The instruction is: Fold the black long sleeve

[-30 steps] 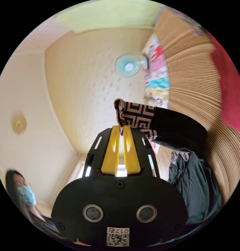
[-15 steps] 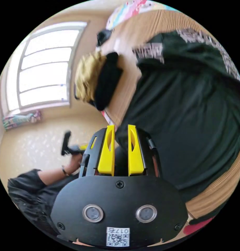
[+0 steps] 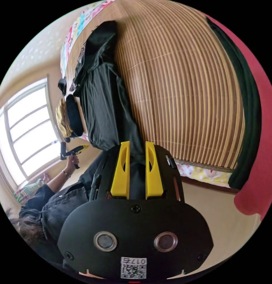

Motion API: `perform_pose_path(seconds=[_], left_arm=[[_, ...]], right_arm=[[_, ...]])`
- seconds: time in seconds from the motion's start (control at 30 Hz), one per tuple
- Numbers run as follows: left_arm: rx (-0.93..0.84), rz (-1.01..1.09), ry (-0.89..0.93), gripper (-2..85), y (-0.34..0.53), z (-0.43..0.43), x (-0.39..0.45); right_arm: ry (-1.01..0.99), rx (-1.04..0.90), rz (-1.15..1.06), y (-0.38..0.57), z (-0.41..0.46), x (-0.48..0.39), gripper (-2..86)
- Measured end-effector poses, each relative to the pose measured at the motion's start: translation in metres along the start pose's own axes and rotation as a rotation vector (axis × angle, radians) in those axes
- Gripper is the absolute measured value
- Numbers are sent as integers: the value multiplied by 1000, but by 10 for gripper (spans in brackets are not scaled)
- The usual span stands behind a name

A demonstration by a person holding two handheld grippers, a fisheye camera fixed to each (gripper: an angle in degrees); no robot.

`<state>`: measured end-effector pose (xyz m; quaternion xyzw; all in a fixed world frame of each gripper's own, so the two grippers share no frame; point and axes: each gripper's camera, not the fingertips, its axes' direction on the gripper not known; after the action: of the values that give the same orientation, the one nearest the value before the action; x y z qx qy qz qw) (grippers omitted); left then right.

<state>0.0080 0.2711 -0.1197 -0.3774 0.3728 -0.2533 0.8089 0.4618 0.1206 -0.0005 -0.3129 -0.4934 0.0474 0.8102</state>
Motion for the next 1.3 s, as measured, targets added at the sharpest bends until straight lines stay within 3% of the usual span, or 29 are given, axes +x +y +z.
perform_pose_path(seconds=[0.23, 0.5, 0.73, 0.87, 1.0, 1.13, 1.2, 1.3], left_arm=[[-122, 70, -47, 132, -23, 13, 1], [-138, 94, -112, 129, -21, -5, -7], [-169, 203, -204, 150, 3, -39, -27], [-131, 150, -190, 104, -5, -62, -42], [-255, 155, -226, 74, -26, -63, -43], [-342, 180, -185, 44, -40, -83, -56], [-373, 184, -60, 40, -43, -99, -71], [-388, 191, 329, 38, -36, -132, -108]], right_arm=[[89, -95, -45, 11, 41, -11, 95], [40, -79, -33, 29, 12, -10, 95], [156, -176, -72, 36, 5, -25, 90], [156, -193, 33, 31, -9, -24, 60], [100, -180, 28, 33, -35, -25, 39], [-232, -157, 0, 41, -77, -10, 29], [-428, -120, -47, 48, -100, -2, 26], [-714, -62, -137, 67, -142, 9, 23]])
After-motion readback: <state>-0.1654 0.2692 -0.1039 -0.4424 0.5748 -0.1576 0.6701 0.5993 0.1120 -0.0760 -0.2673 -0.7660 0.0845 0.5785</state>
